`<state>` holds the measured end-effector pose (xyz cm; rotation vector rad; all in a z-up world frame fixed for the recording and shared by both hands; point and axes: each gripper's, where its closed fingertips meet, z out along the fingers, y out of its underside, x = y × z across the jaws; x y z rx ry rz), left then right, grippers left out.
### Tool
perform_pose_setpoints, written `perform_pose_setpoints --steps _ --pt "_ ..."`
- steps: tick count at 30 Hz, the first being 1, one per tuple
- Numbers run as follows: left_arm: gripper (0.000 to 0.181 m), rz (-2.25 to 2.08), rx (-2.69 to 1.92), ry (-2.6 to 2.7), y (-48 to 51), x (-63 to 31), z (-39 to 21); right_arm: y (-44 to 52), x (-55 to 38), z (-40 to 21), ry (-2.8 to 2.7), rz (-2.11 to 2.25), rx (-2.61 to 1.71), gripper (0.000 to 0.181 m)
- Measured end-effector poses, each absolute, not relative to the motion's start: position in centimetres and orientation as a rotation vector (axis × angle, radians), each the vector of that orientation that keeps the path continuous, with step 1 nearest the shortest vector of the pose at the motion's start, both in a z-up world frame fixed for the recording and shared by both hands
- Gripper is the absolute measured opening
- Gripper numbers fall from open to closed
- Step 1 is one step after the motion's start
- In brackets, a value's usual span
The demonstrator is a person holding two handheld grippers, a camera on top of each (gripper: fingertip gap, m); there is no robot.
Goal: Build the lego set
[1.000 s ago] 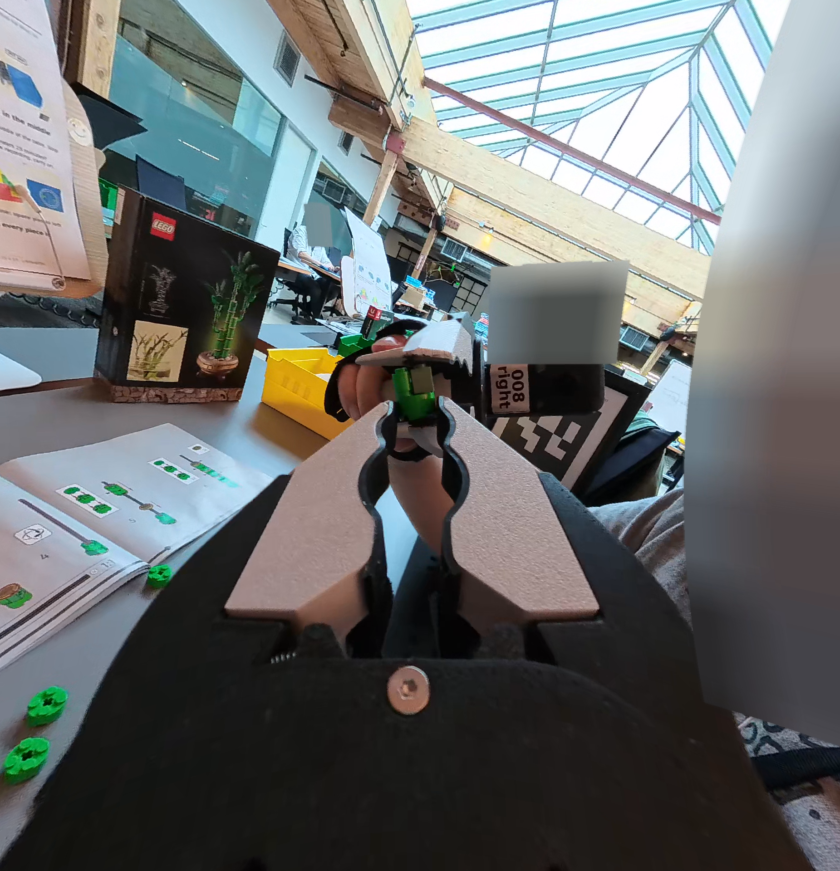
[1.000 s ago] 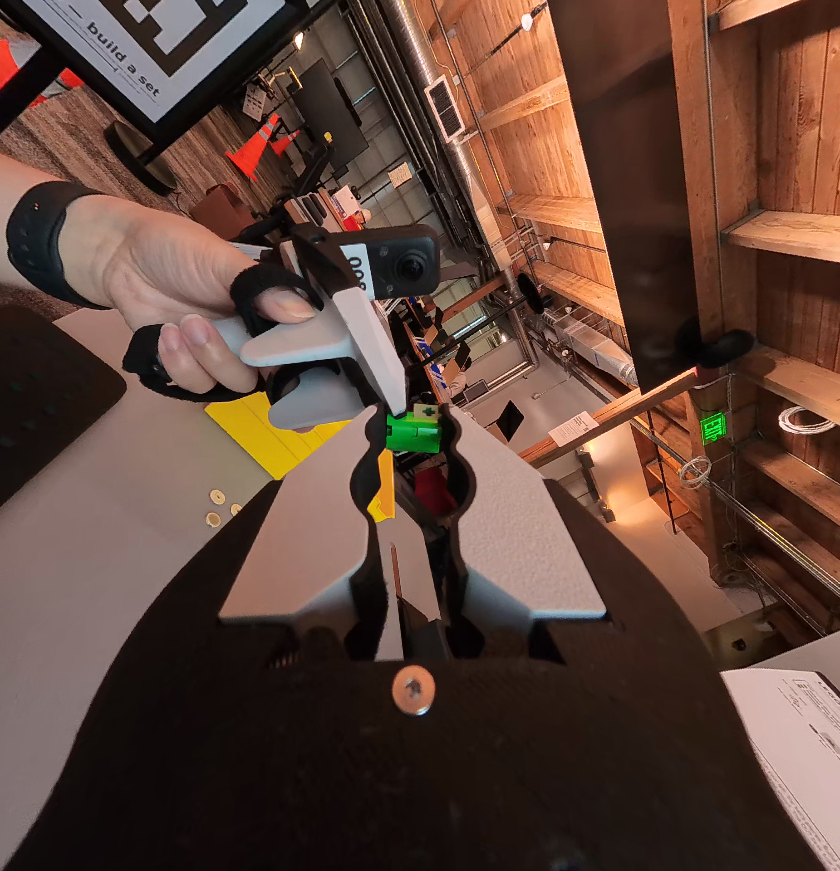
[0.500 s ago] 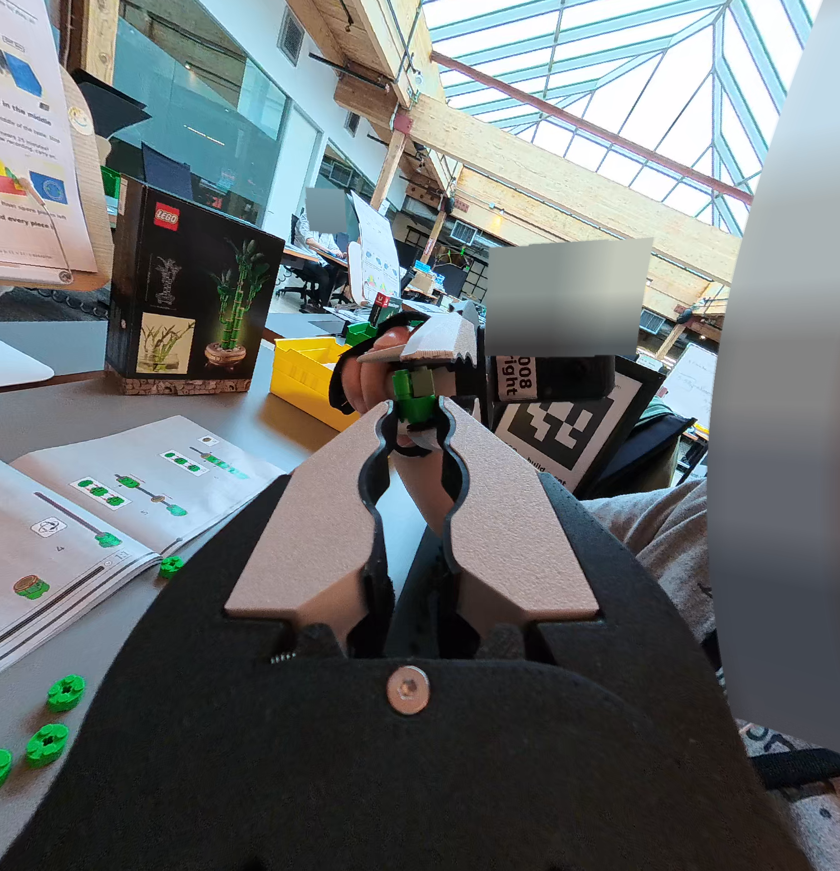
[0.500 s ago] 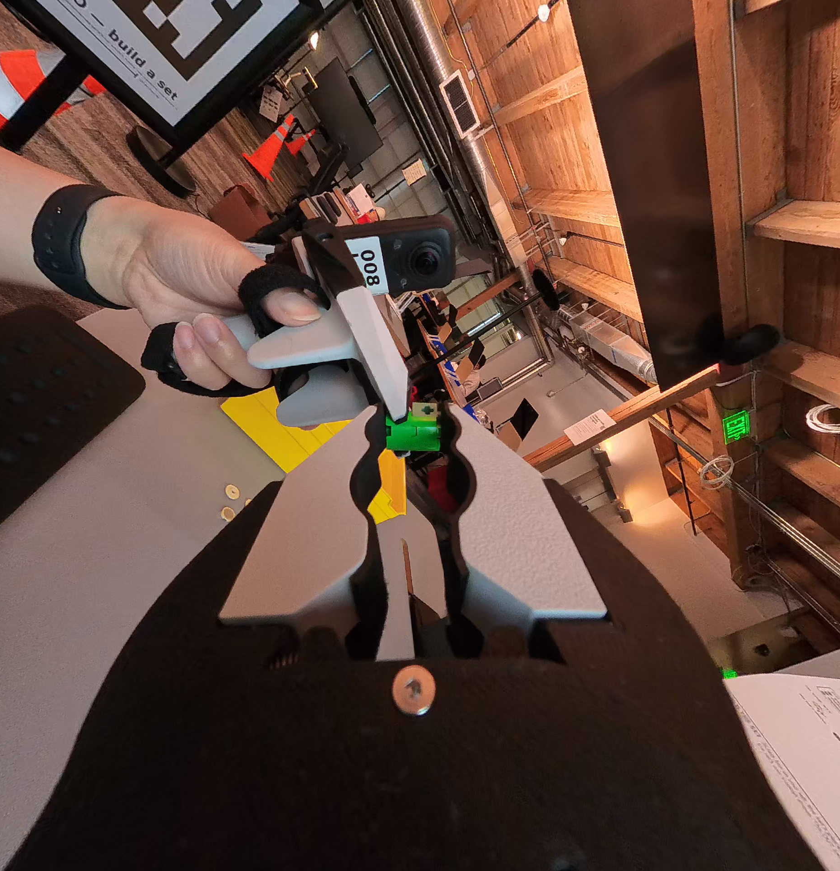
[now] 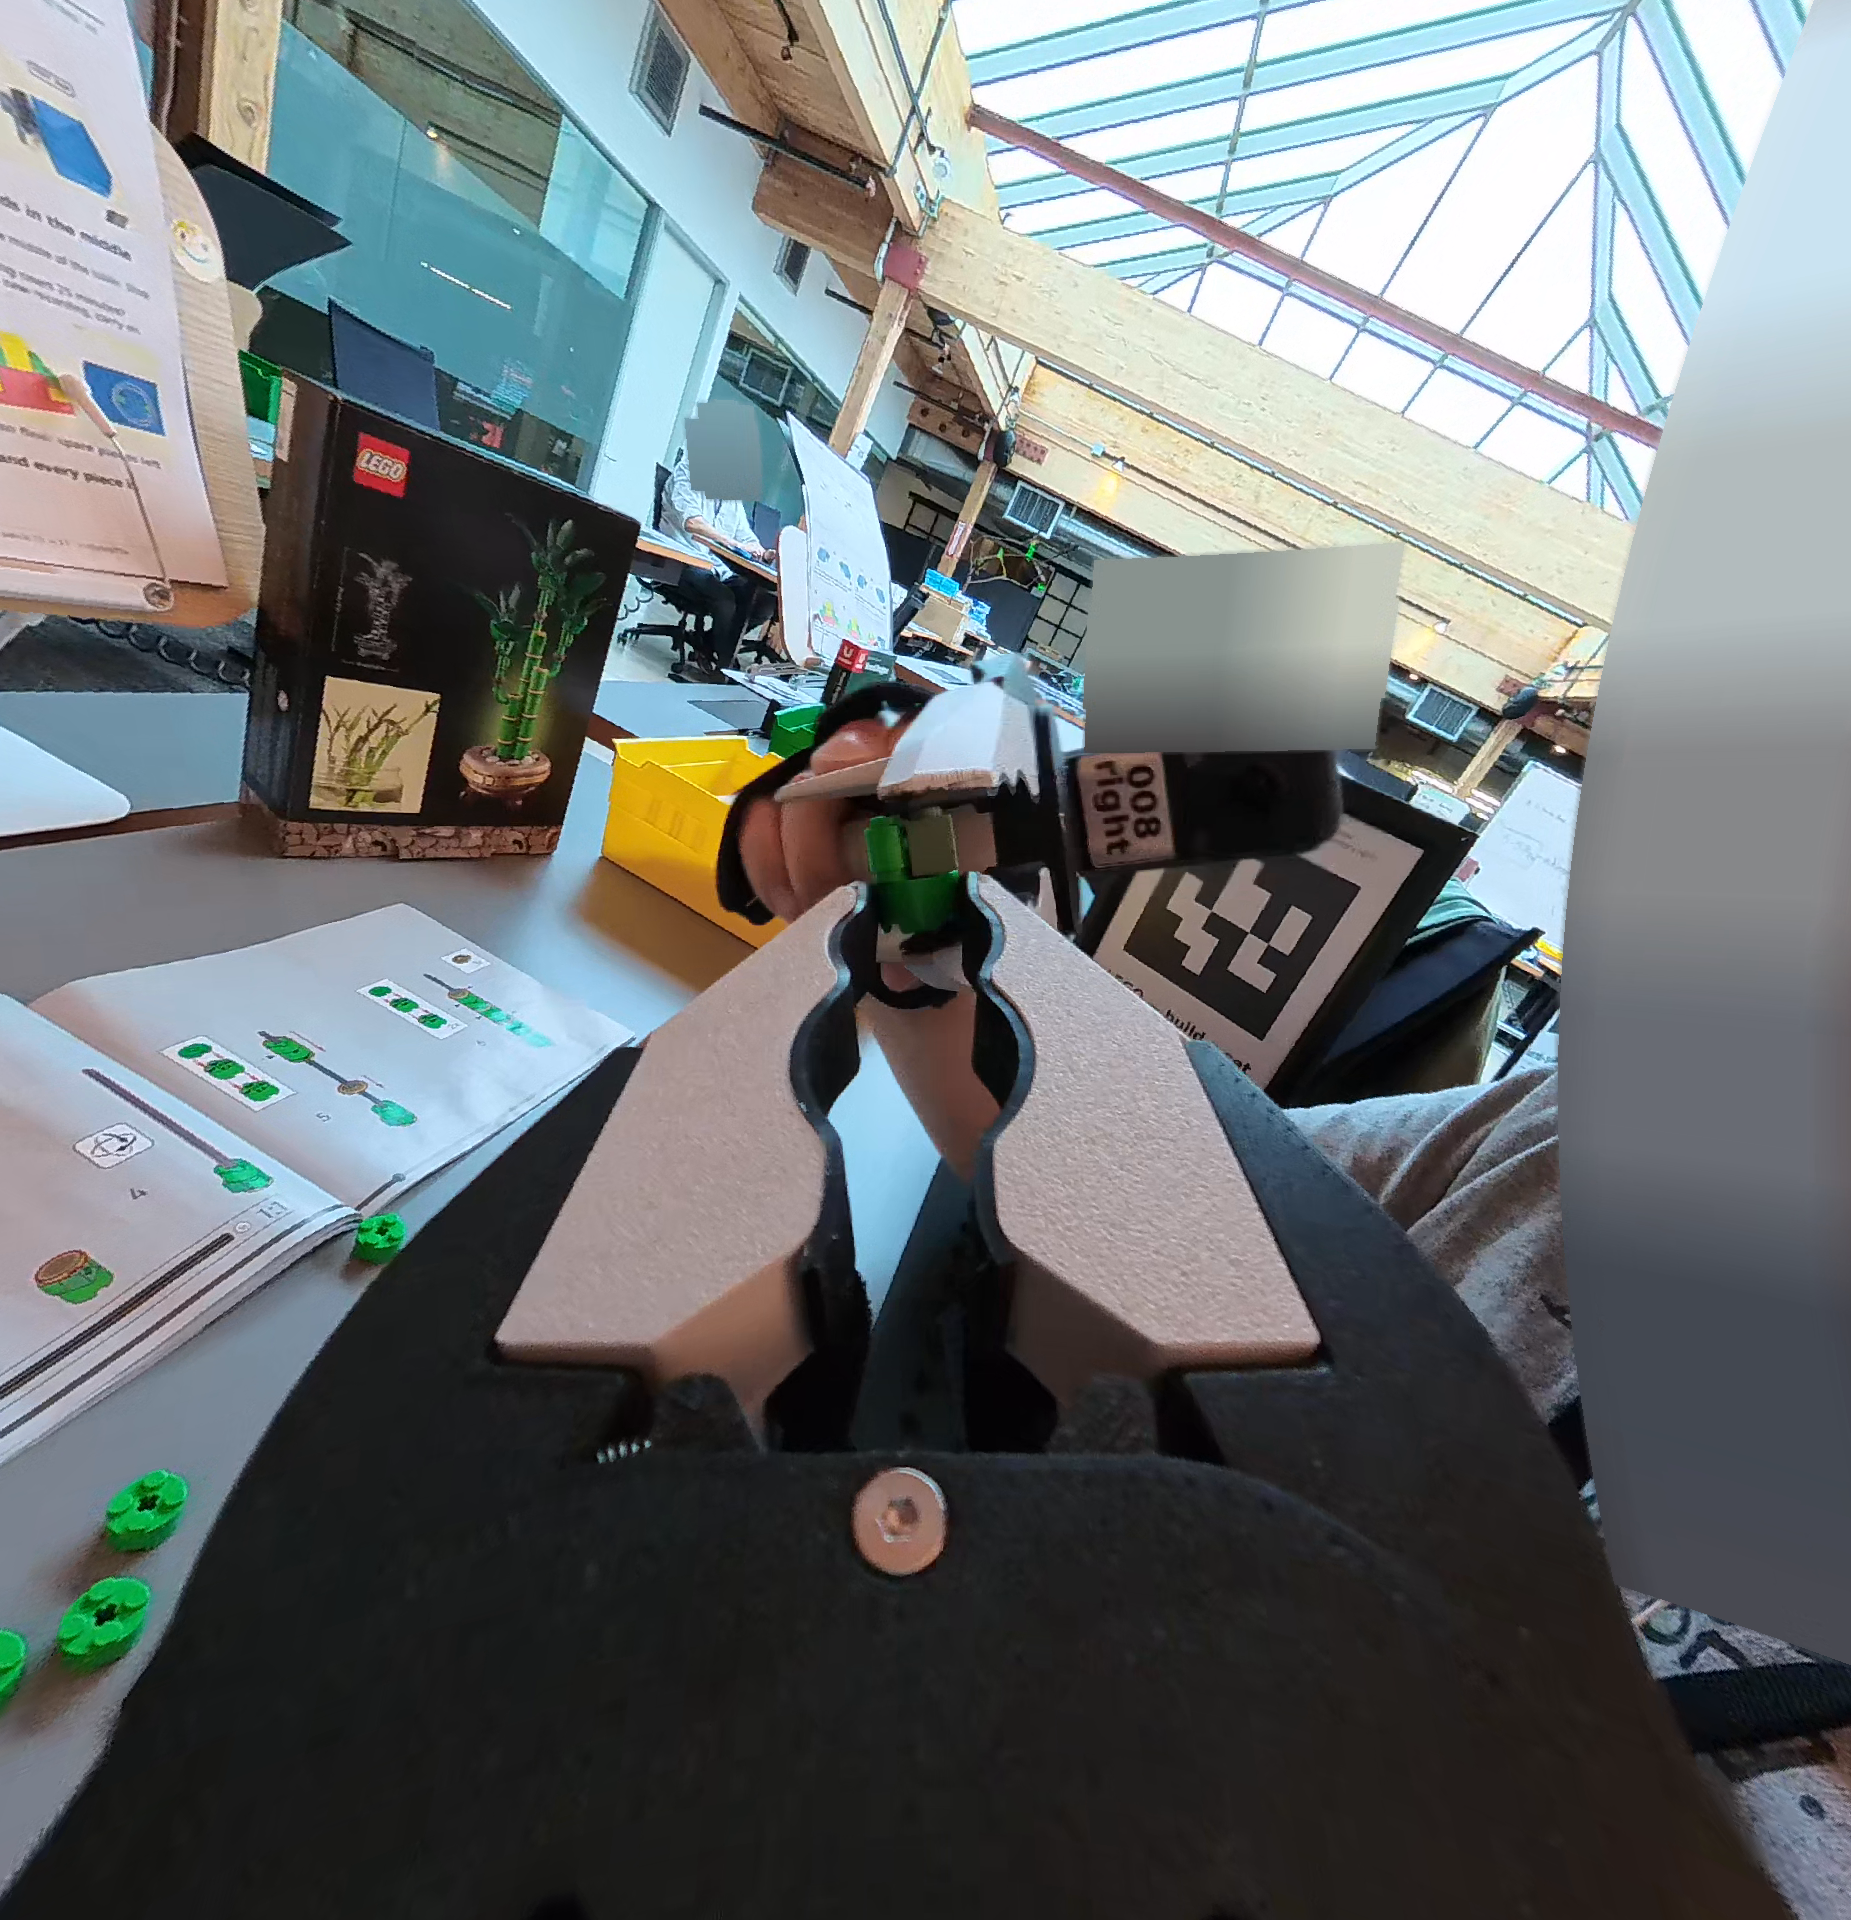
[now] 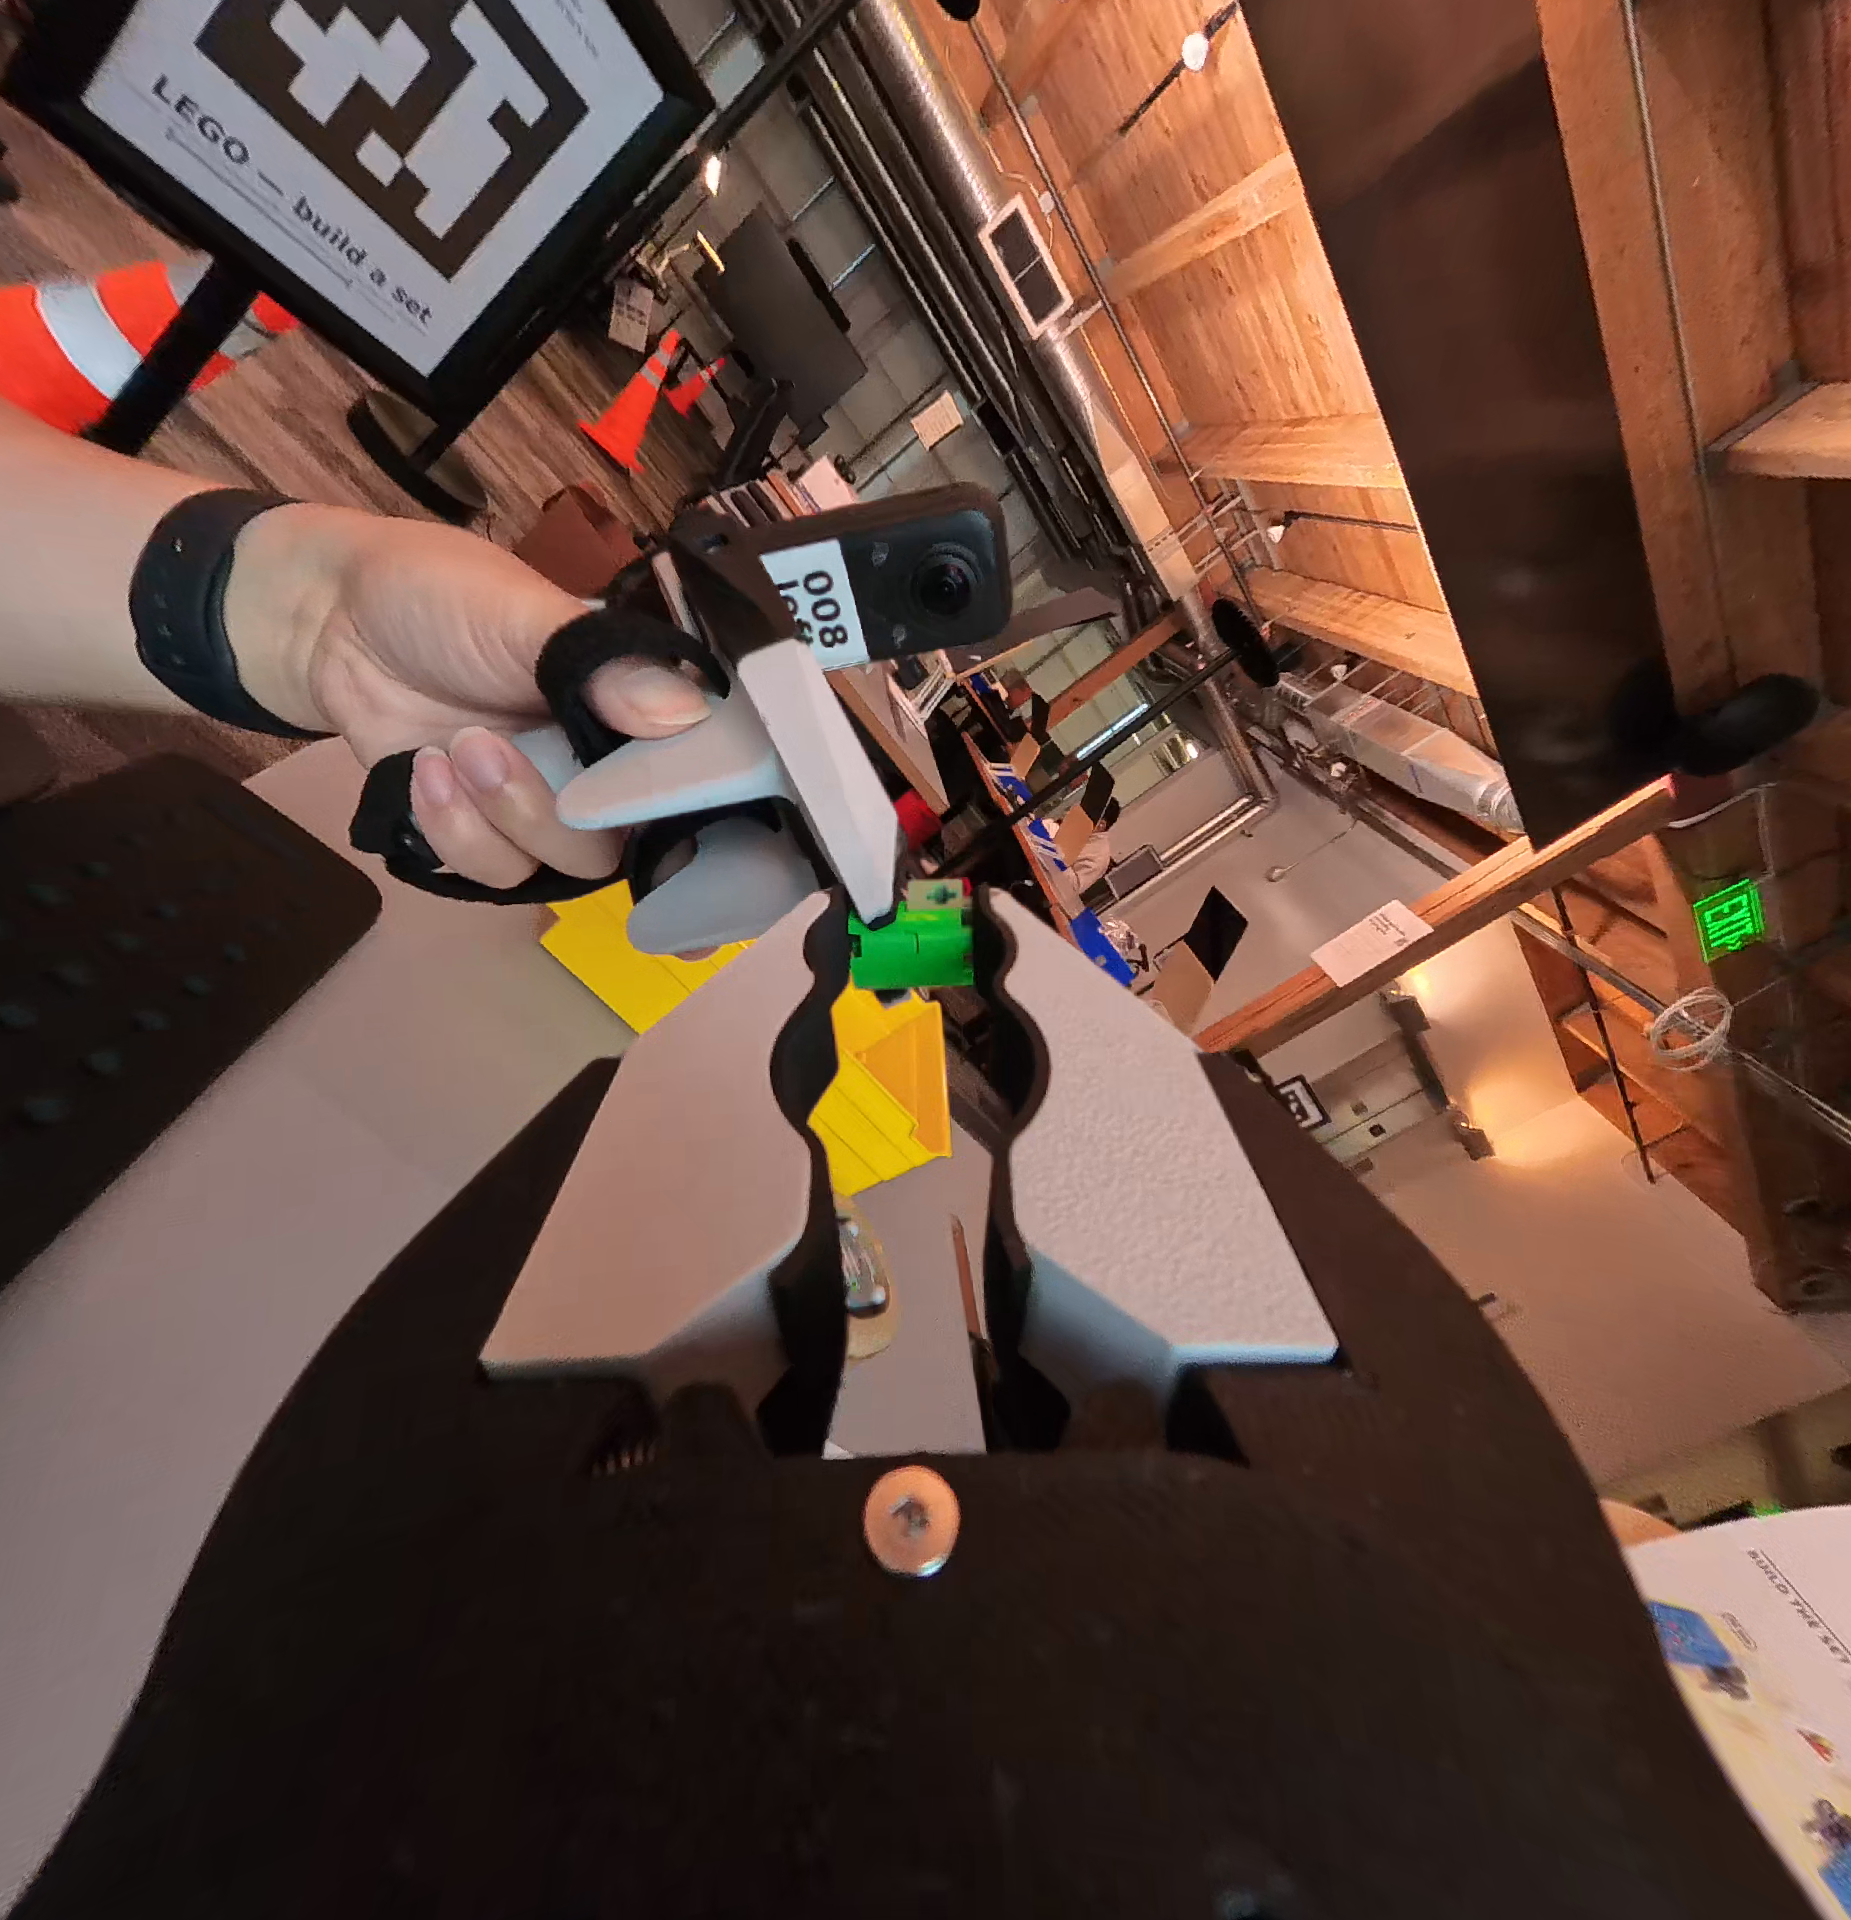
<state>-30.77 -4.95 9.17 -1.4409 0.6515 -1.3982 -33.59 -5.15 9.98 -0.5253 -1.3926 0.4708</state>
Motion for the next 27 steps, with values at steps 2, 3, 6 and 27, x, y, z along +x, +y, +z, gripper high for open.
perform_pose_setpoints --steps 2,3,6,27 --pt "0.013 -1.389 -1.444 0.662 -5.0 -30.7 9.2 -5.1 -33.5 10.1 -1.381 0.464 -0.514 0.026" --pt "0.013 -1.383 -1.446 0.665 -5.1 -30.7 9.1 -5.1 -33.5 10.1 -1.388 0.454 -0.507 0.025" --pt "0.013 -1.396 -1.446 0.666 -5.1 -30.6 9.2 -5.3 -33.5 10.0 -1.4 0.427 -0.499 0.021" --pt "0.013 -1.322 -1.557 0.586 -3.2 -32.0 7.9 -3.8 -33.8 8.9 -1.464 0.177 -0.521 0.029"
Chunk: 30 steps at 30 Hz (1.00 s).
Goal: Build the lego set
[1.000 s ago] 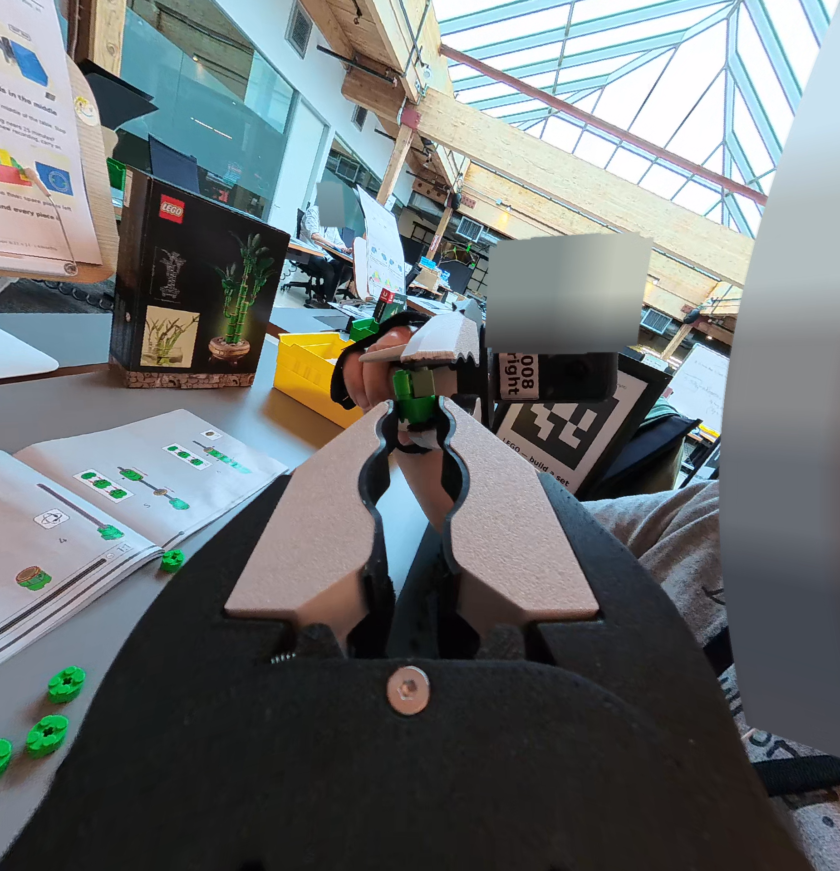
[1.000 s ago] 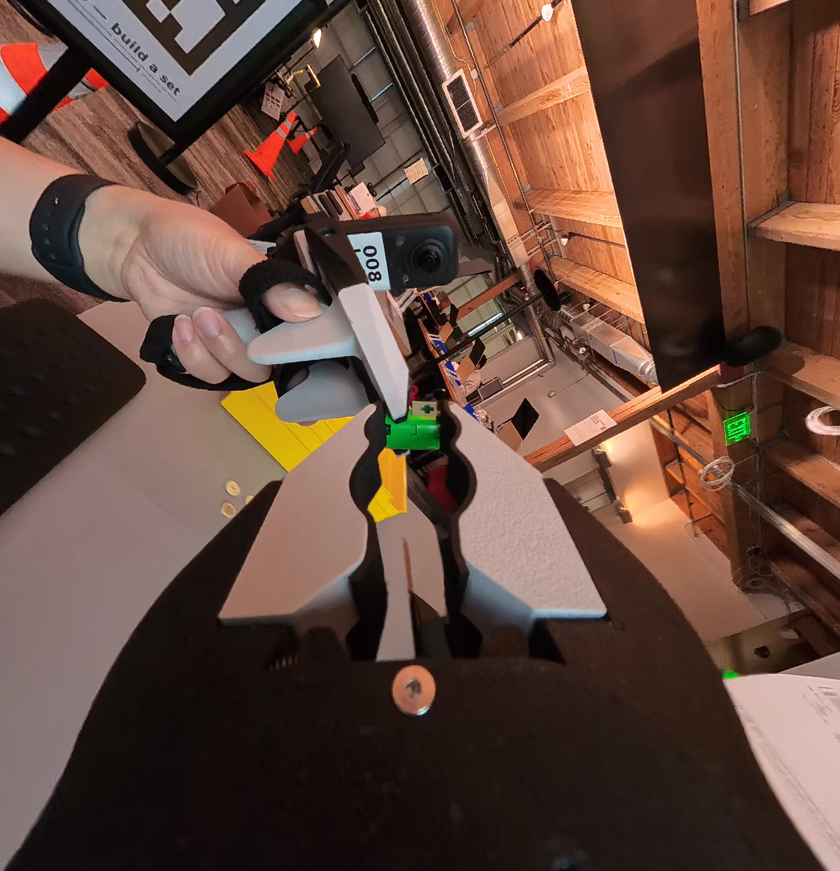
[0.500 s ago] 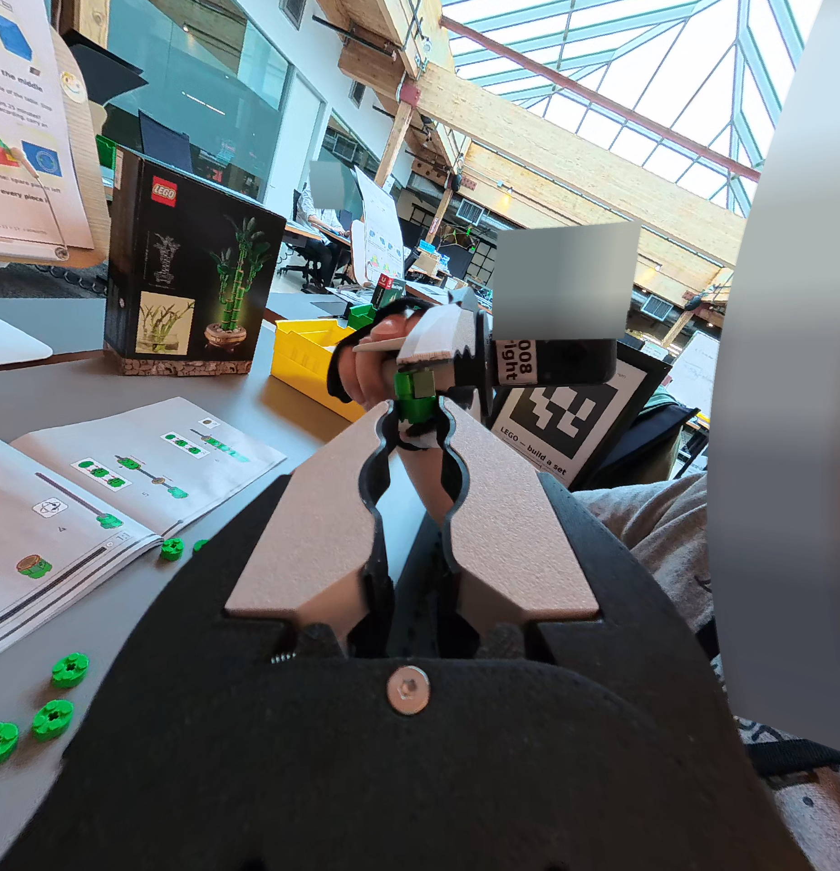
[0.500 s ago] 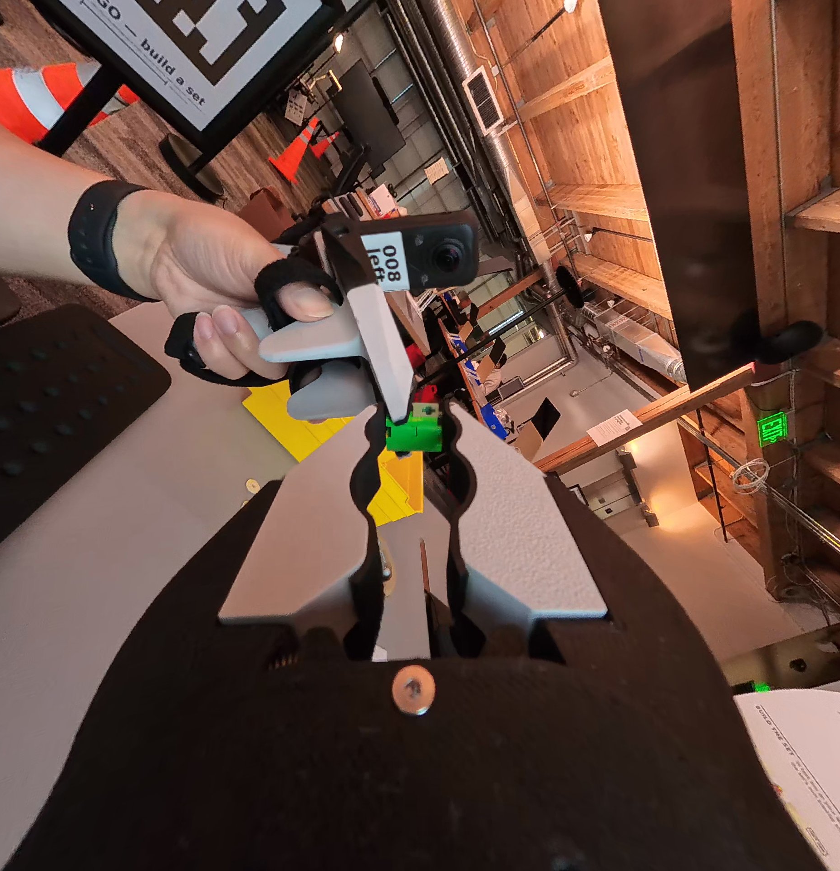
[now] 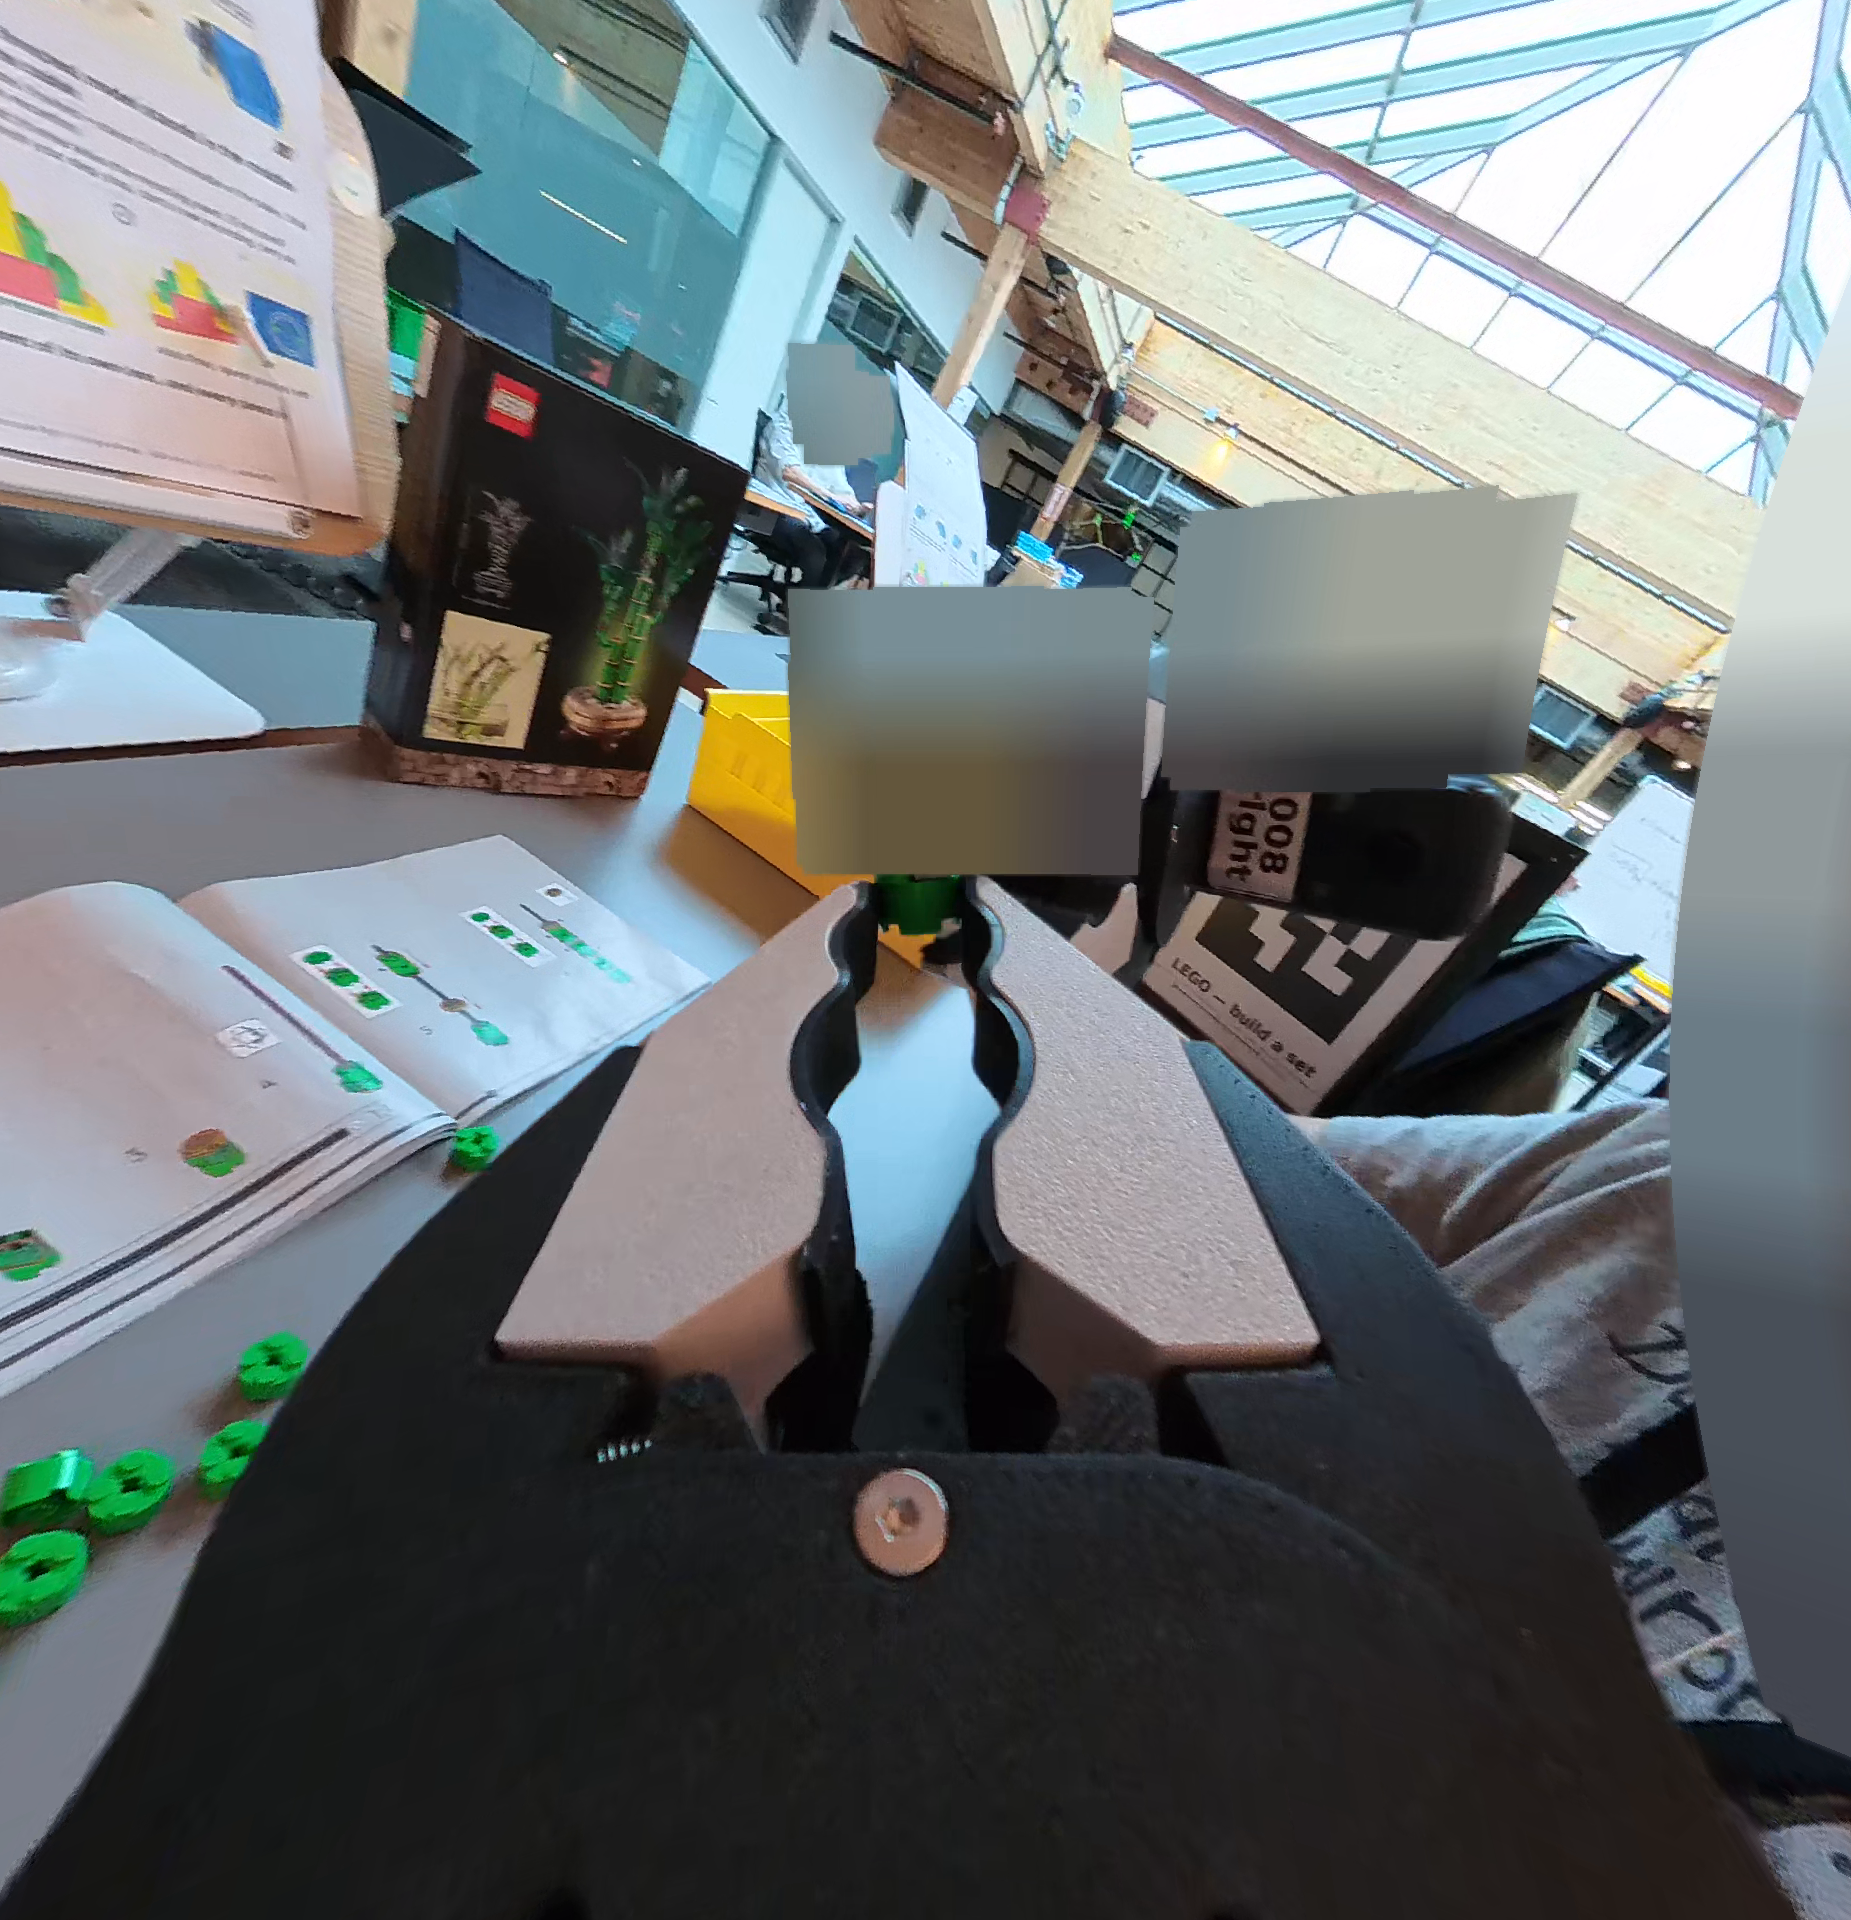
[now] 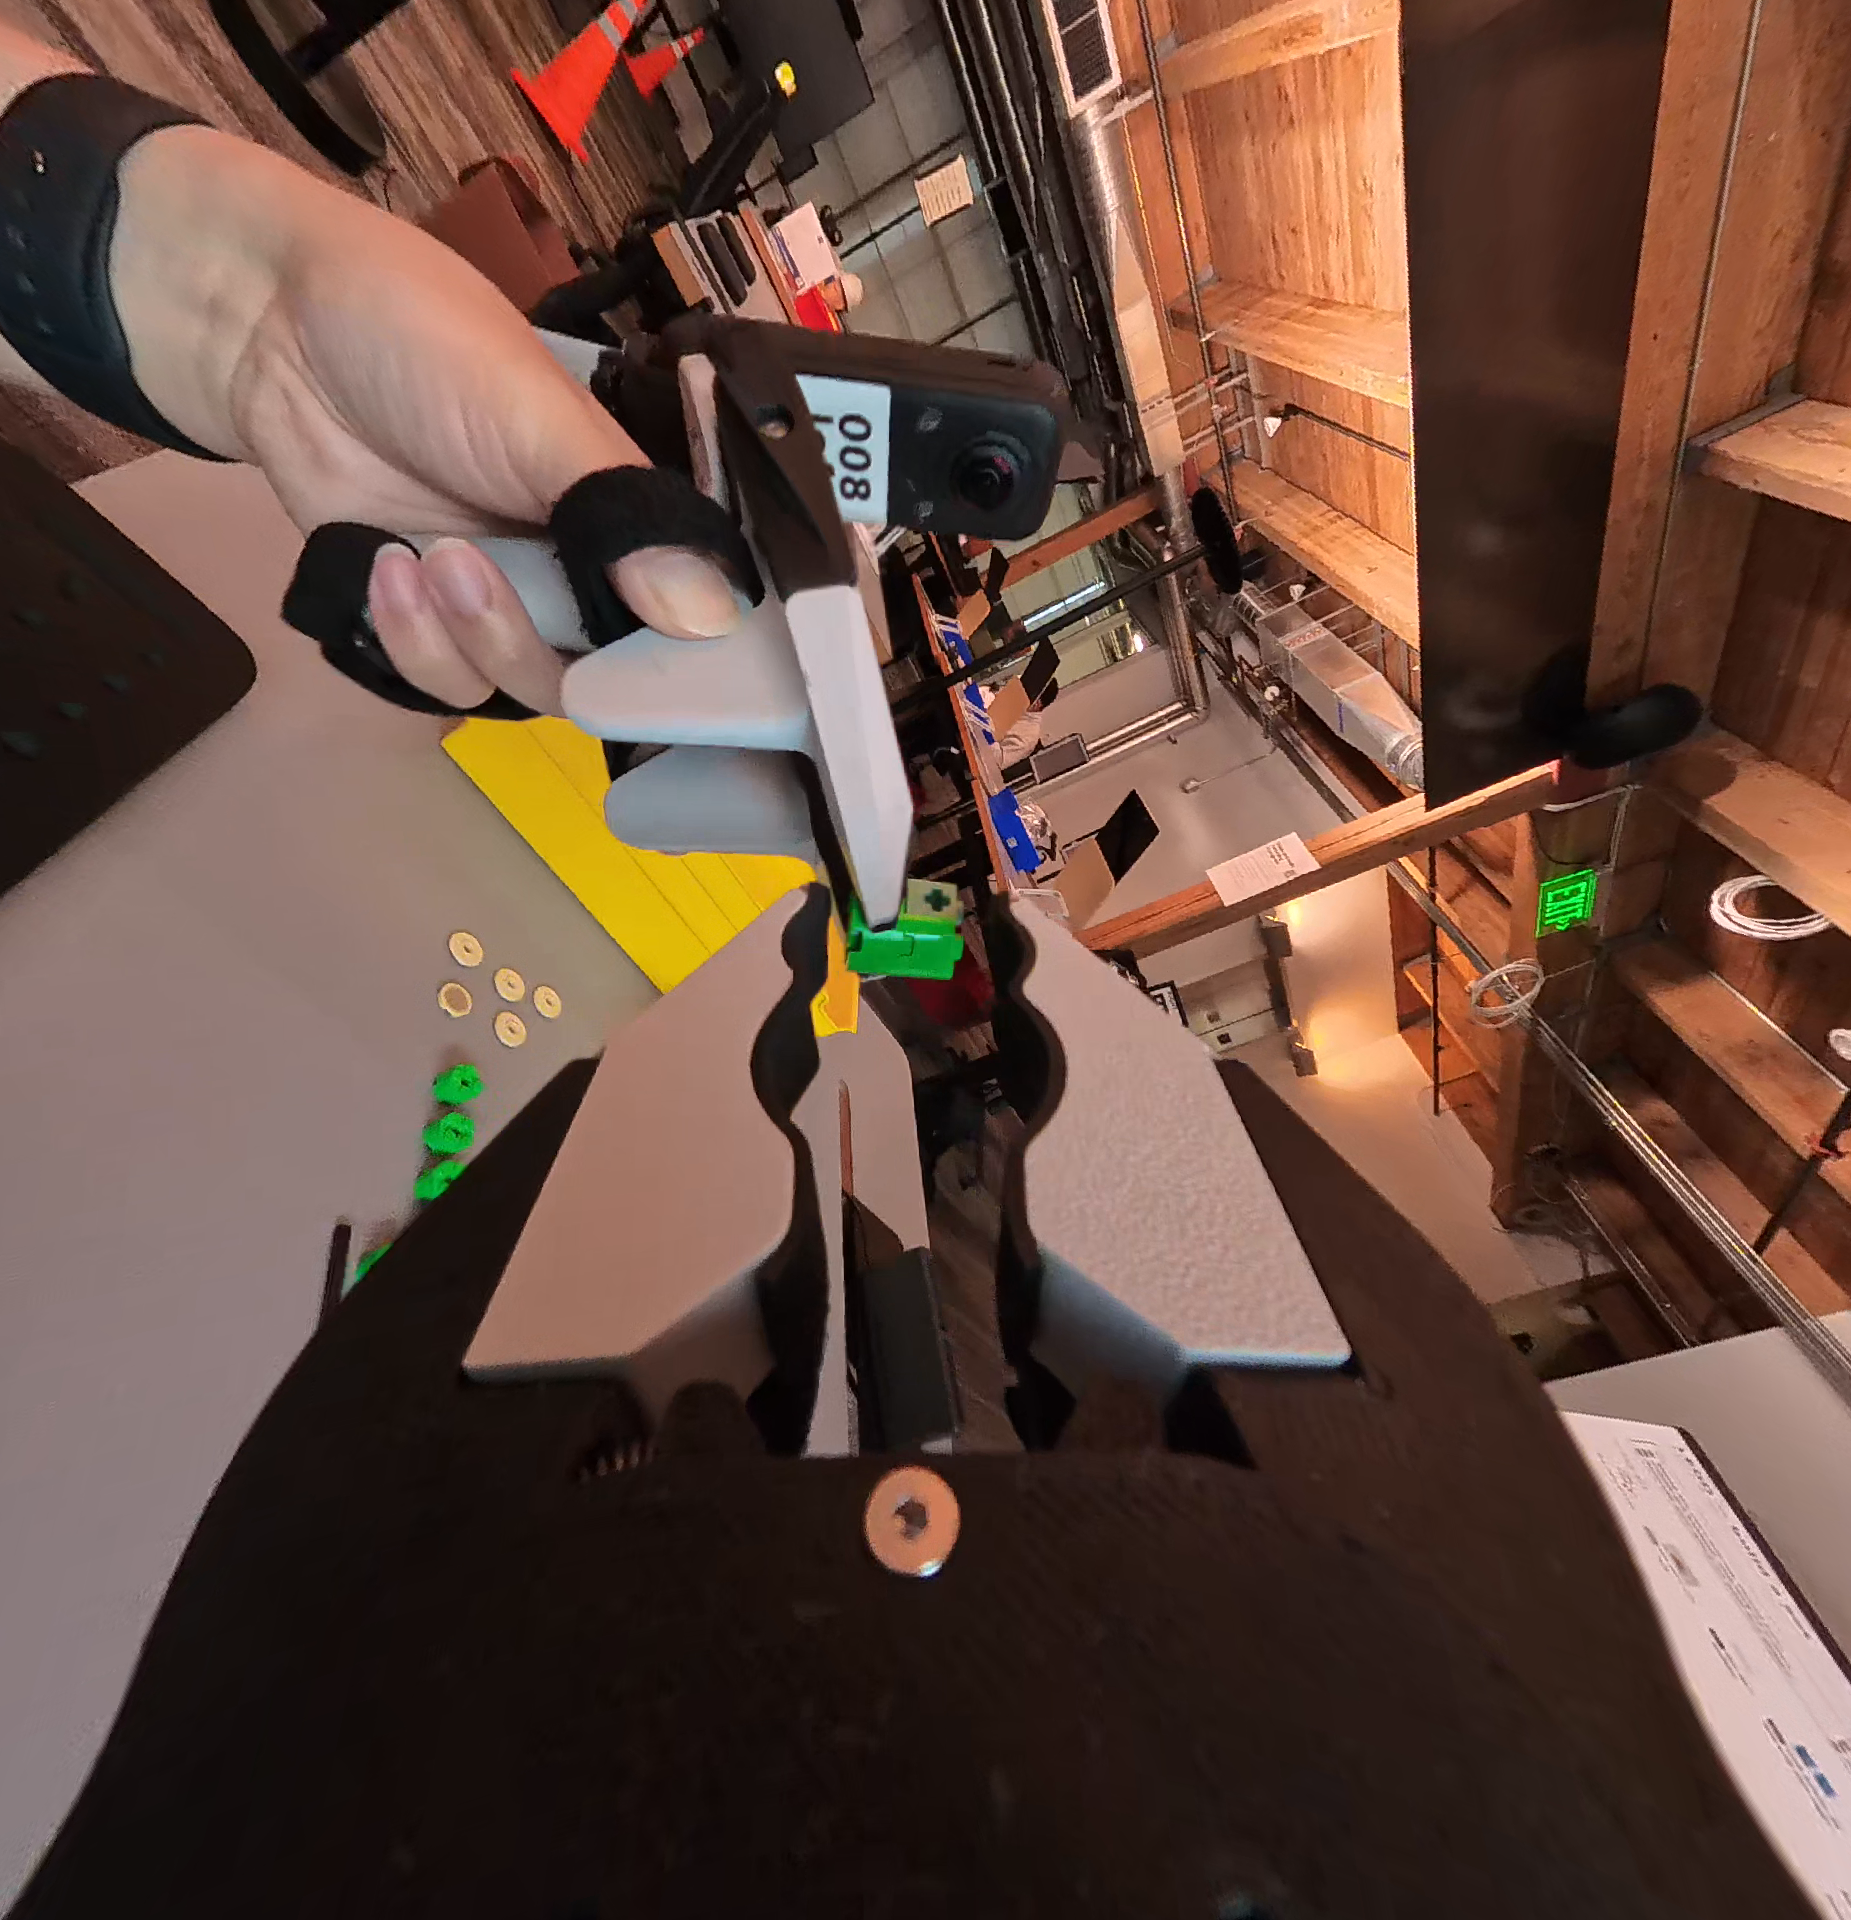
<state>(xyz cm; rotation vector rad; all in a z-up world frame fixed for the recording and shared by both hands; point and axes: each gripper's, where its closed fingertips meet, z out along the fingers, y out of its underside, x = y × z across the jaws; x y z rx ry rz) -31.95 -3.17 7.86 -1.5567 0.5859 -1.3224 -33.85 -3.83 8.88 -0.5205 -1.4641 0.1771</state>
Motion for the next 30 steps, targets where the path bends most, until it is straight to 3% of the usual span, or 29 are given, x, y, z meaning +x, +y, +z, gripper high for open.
perform_pose_setpoints --steps 30 --pt "0.013 -1.026 -1.615 0.608 -1.8 -32.6 6.9 -2.5 -34.7 7.9 -1.487 0.068 -0.641 0.02"
